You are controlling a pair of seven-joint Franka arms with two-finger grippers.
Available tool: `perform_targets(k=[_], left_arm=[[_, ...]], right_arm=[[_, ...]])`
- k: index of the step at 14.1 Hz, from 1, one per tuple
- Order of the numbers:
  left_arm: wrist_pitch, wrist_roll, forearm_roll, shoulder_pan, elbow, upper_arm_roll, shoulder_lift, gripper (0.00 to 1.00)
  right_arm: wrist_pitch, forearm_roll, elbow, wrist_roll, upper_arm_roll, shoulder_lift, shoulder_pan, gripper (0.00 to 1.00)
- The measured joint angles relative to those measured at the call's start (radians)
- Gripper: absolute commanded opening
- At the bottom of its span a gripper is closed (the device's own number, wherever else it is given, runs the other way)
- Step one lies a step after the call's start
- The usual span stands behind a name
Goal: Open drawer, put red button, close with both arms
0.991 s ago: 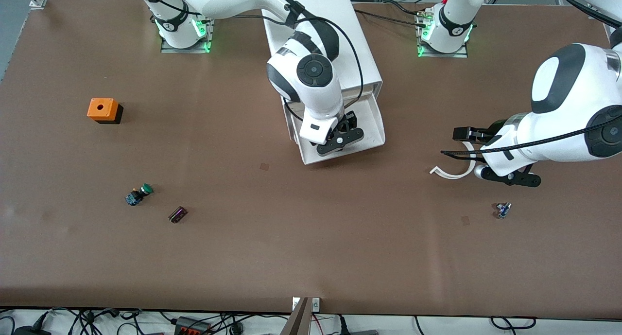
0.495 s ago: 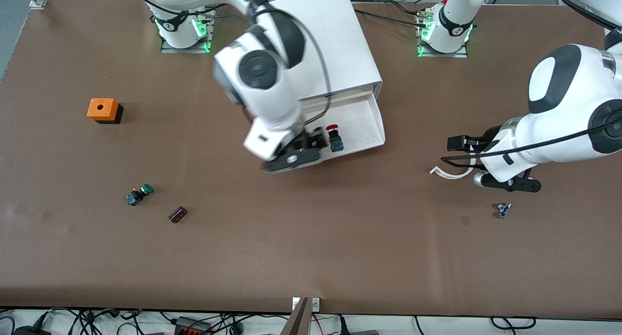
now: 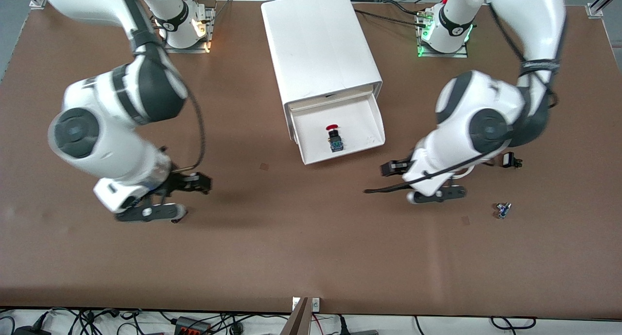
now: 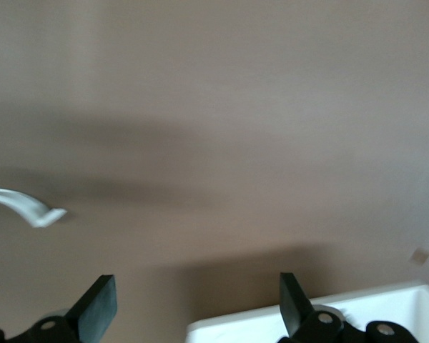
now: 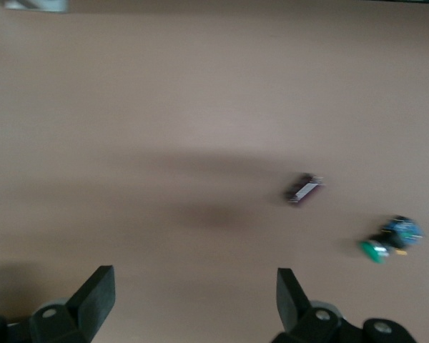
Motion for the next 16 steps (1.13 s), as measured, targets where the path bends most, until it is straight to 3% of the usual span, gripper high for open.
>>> perform_targets(k=[6,12,16], left_arm=[[0.189,-0.12,0.003,-0.091,-0.106,0.0,0.07,1.0],[0.209,-0.313,0.005,-0.195,-0.194,-0.002,0.057,1.0],[0.207,-0.346,0.005,-0.204,-0.272,-0.051,0.013,1.0]], right_arm=[[-0.062,0.0,0.0,-0.052,0.001,-0.035,-0.142,1.0],[-0.139,0.0,0.0,-0.124,-0.001,-0.078,-0.214,1.0],[-0.167,0.0,-0.052,-0.209,-0.064,-0.163,-0.229,1.0]])
